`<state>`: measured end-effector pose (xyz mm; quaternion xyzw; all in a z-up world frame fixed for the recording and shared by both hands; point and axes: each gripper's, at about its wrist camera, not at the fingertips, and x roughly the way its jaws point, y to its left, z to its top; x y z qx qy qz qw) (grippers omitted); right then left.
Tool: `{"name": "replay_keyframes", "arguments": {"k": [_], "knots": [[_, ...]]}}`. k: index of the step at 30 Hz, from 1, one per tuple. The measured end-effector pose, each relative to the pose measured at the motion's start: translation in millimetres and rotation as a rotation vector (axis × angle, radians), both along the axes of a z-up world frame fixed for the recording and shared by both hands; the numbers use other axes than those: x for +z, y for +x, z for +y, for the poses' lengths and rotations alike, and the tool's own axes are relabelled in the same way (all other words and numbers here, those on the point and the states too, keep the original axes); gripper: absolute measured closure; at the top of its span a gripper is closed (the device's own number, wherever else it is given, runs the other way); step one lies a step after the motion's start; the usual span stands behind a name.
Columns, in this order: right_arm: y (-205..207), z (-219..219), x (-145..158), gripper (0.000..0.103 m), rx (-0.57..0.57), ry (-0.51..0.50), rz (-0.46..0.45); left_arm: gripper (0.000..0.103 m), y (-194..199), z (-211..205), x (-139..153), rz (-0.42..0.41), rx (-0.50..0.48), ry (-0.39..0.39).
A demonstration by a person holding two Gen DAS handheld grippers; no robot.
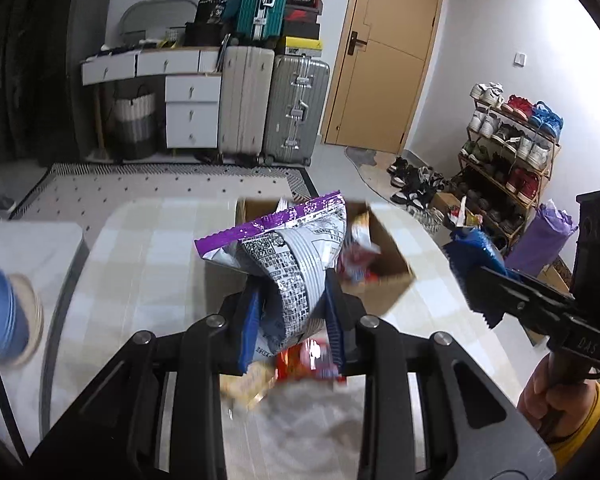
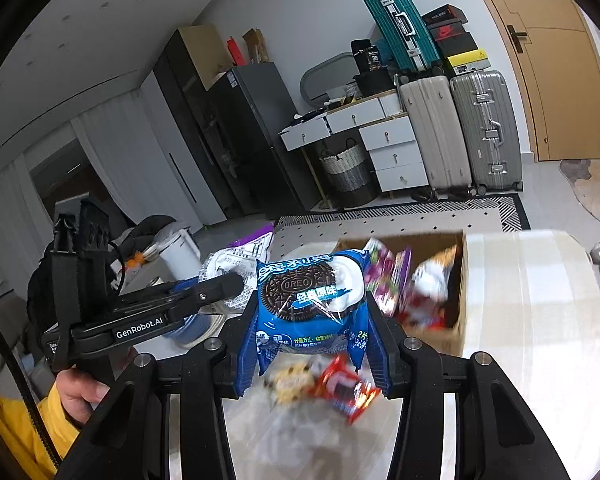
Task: Organize snacks
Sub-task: 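Lift the silver bag and blue Oreo pack and carry both over the box, then lower both held packs into the box and open both tools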
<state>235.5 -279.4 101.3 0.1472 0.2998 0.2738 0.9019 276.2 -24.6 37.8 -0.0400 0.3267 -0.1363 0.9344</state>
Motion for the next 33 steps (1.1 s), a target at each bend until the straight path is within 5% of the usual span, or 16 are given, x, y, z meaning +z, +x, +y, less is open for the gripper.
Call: {"name": "replay_keyframes", "arguments": {"k": [4, 9, 13, 28, 33], "knots": [[41, -2, 4, 0.057, -0.026, -0.01, 0.024, 0.078, 44, -10, 17, -0.03, -0.005, 0.029], [86, 4, -6, 0.057, -0.026, -0.048, 0.073, 0.078, 110, -7, 31, -0.008, 0.0, -0.052], [108, 7, -20, 0.057, -0.016, -0.077, 0.119, 0.078, 148, -14, 30, 0.002, -0.023, -0.034], [116, 16, -63, 0.057, -0.003, -0.192, 0.178, 0.077, 223, -41, -26, 0.148, -0.088, -0.031], [114, 9, -68, 0.057, -0.001, -0.142, 0.204, 0.077, 232, -49, -40, 0.17, -0.108, -0.013]]}}
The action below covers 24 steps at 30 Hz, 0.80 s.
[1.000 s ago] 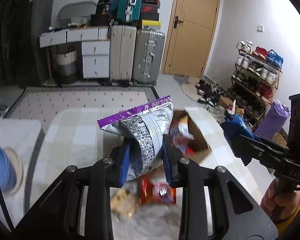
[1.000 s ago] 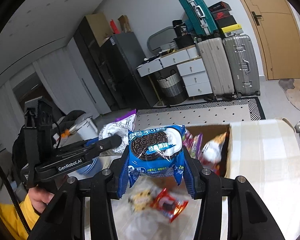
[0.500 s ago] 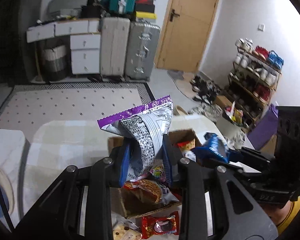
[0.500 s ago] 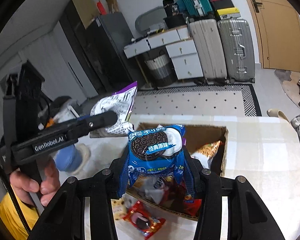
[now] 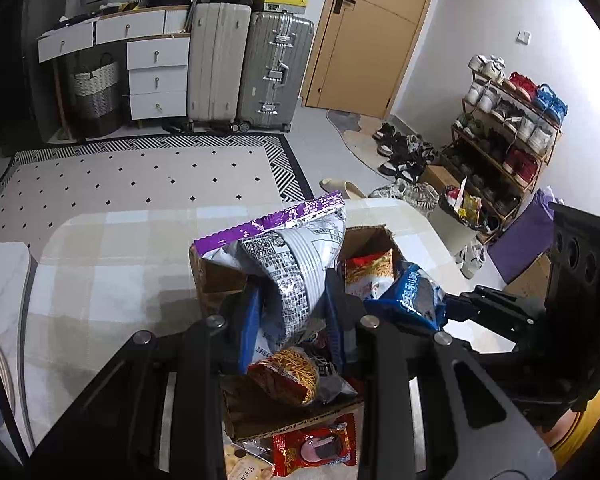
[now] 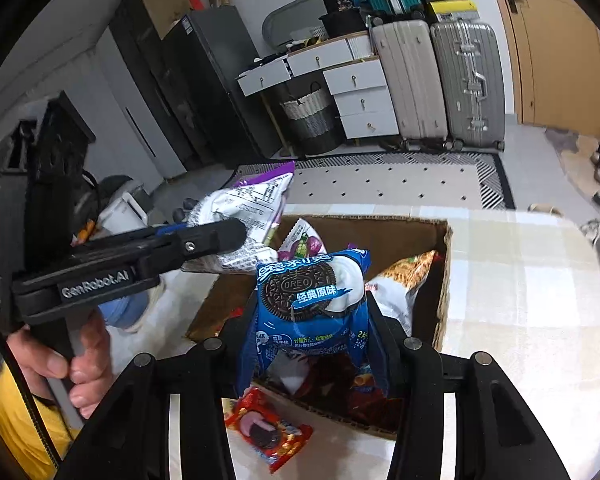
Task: Organize snacks
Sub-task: 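Lower both held packs into the box and open both tools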
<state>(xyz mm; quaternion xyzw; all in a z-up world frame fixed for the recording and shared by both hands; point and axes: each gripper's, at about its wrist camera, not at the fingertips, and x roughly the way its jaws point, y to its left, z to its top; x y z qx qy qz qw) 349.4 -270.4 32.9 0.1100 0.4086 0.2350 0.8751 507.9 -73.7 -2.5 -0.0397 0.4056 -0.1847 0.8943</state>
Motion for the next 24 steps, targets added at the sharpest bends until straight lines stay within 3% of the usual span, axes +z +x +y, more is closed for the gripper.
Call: {"name": "replay_keyframes", "arguments": {"k": [16, 24], "knots": [[-5, 17, -4, 0.057, 0.031, -0.102, -0.032, 0.077, 11, -11, -29, 0.044, -0.05, 0.03], [-1, 15, -8, 0.057, 0.016, -0.075, -0.012, 0.068, 9, -10, -14, 0.001, -0.067, 0.045]]}}
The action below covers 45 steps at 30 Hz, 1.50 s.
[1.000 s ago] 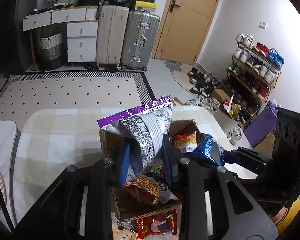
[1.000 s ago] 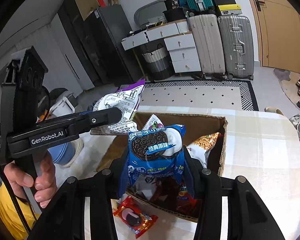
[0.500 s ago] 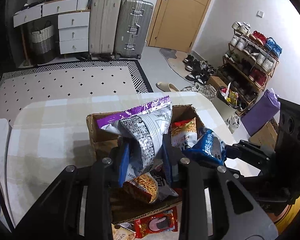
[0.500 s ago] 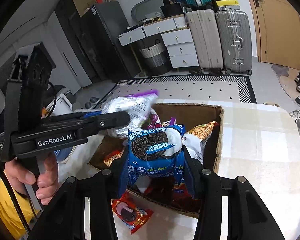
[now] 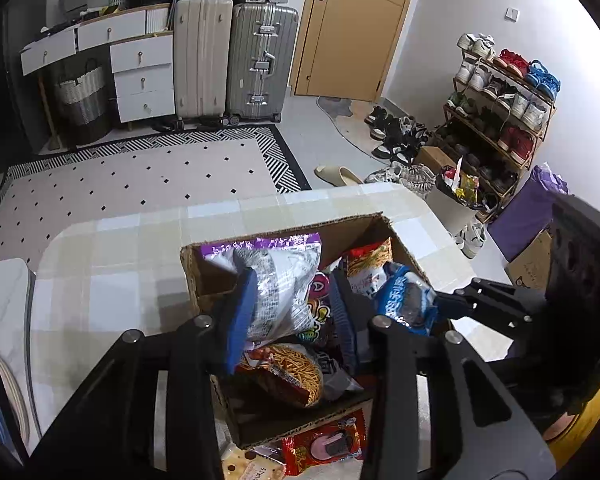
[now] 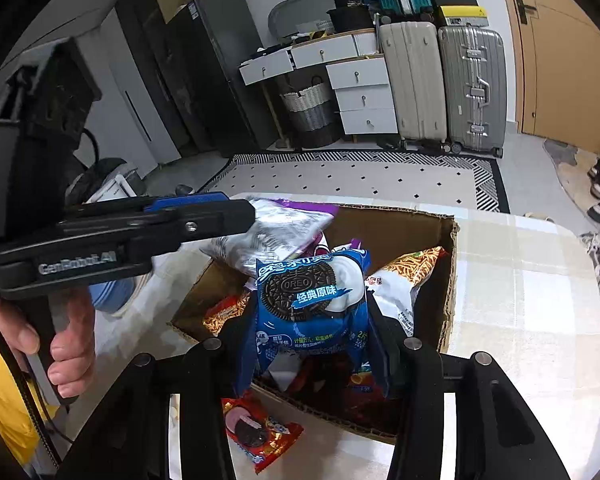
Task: Organize snacks
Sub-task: 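Lower both held packs into the box and open both tools, then withdraw both tools and move back toward the red and cream packs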
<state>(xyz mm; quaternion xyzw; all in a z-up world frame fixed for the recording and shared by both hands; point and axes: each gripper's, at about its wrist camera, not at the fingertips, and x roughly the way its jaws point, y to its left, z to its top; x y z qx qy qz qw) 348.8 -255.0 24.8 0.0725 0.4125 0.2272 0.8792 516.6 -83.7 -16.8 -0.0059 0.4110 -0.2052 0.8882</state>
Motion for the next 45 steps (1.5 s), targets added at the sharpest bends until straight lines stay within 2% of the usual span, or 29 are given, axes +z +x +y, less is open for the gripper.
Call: {"name": "replay_keyframes", "arguments": {"k": [9, 12, 17, 21, 31, 36, 45], "knots": [[0, 1, 4, 0.056, 0.002, -0.015, -0.019, 0.068, -20, 21, 31, -0.056, 0.022, -0.025], [-1, 4, 4, 0.051, 0.002, -0.02, -0.022, 0.068, -26, 27, 41, -0.073, 0.04, -0.024], [-2, 6, 7, 0.051, -0.011, -0.046, -0.04, 0.063, -34, 35, 51, -0.075, 0.048, -0.04], [-4, 1, 14, 0.051, -0.018, -0.026, -0.053, 0.06, -42, 41, 57, -0.074, 0.06, -0.036], [-17, -4, 41, 0.05, -0.027, -0.004, -0.085, 0.06, -66, 55, 66, -0.052, 0.077, -0.054], [-39, -6, 59, 0.05, -0.032, 0.014, -0.111, 0.06, -93, 60, 82, -0.067, 0.077, -0.051], [-105, -7, 113, 0.05, -0.024, 0.051, -0.217, 0.059, -175, 61, 129, -0.183, 0.089, -0.014]]}}
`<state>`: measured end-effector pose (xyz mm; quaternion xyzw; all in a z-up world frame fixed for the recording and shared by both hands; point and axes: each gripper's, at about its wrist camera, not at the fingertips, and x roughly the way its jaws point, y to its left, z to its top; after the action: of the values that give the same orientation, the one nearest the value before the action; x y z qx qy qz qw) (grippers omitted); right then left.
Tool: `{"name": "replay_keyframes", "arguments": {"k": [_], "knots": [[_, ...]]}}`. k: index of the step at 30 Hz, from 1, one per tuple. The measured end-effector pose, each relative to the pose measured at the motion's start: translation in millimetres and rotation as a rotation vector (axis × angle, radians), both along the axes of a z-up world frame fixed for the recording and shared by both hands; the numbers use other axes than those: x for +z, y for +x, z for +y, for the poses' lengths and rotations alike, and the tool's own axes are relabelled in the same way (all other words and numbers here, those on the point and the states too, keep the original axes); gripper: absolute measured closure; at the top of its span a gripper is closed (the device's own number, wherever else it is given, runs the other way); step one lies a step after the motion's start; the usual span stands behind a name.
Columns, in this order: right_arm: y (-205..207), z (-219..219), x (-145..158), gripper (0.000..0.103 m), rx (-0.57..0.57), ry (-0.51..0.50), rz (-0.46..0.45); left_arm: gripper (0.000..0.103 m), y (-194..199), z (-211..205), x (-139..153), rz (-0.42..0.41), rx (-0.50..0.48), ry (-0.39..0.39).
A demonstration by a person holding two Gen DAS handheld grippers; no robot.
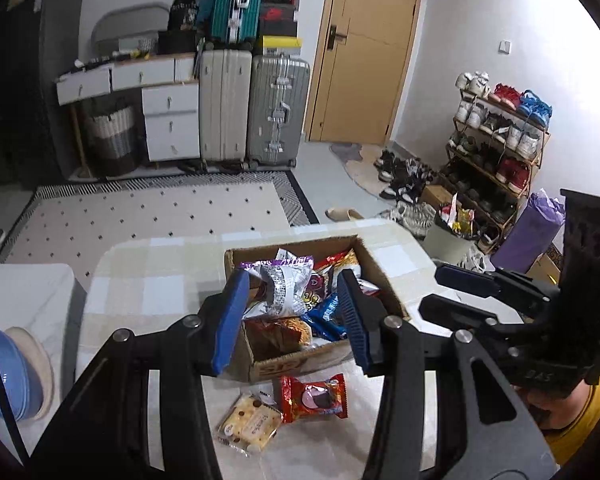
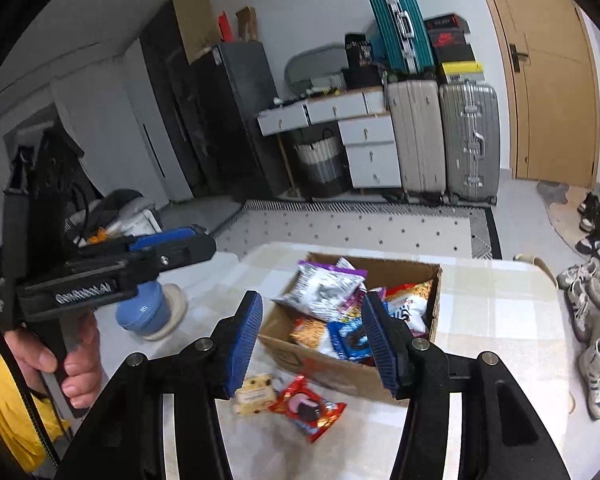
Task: Organize snacks
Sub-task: 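Withdraw both tools and move back toward the red and cream packs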
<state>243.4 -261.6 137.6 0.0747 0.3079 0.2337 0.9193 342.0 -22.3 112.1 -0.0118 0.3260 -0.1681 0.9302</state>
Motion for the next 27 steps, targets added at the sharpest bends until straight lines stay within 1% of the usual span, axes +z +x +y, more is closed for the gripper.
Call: {"name": "replay_keyframes", "arguments": {"k": [1, 2, 3, 5, 7, 8, 9, 11, 13, 14, 16, 17, 18, 22, 24, 27], "knots": [[-8, -1, 6, 0.049, -0.002, 0.011, -0.013, 0.056, -12, 1, 7, -0.014, 0.011, 0.003], [-19, -2, 13, 0.042, -0.003, 0.024, -0.029, 0.047, -24, 2, 13, -0.026, 0.022, -0.004], [-28, -2, 18, 0.033, -0.004, 0.033, -0.043, 0.043, -35, 3, 19, -0.04, 0.031, -0.018], [-50, -3, 29, 0.027, -0.009, 0.041, -0.077, 0.042, -64, 6, 30, -0.066, 0.045, -0.058], [-69, -3, 38, 0.022, -0.008, 0.043, -0.099, 0.038, -90, 9, 41, -0.083, 0.059, -0.081], [-83, -3, 44, 0.017, -0.011, 0.046, -0.115, 0.035, -104, 11, 44, -0.097, 0.062, -0.089], [-94, -4, 48, 0.013, -0.017, 0.055, -0.134, 0.029, -119, 12, 49, -0.118, 0.066, -0.094], [-118, -8, 56, 0.008, -0.02, 0.082, -0.171, 0.022, -146, 13, 59, -0.16, 0.09, -0.086], [-138, -9, 60, 0.006, -0.027, 0.097, -0.202, 0.021, -178, 16, 67, -0.206, 0.098, -0.086], [-150, -9, 62, 0.003, -0.031, 0.106, -0.217, 0.021, -193, 17, 70, -0.219, 0.101, -0.083], [-171, -10, 62, 0.002, -0.034, 0.124, -0.242, 0.018, -219, 18, 77, -0.248, 0.107, -0.086], [-181, -10, 62, 0.002, -0.034, 0.135, -0.254, 0.012, -231, 18, 79, -0.263, 0.111, -0.088], [-191, -11, 61, 0.001, -0.04, 0.145, -0.265, 0.0, -246, 18, 82, -0.28, 0.121, -0.088], [-227, -14, 53, 0.001, -0.061, 0.201, -0.3, 0.001, -294, 22, 82, -0.357, 0.139, -0.088], [-236, -15, 47, 0.001, -0.073, 0.222, -0.306, 0.001, -310, 23, 77, -0.368, 0.162, -0.064], [-249, -15, 34, 0.001, -0.091, 0.224, -0.293, 0.001, -327, 29, 64, -0.352, 0.176, -0.08]]}}
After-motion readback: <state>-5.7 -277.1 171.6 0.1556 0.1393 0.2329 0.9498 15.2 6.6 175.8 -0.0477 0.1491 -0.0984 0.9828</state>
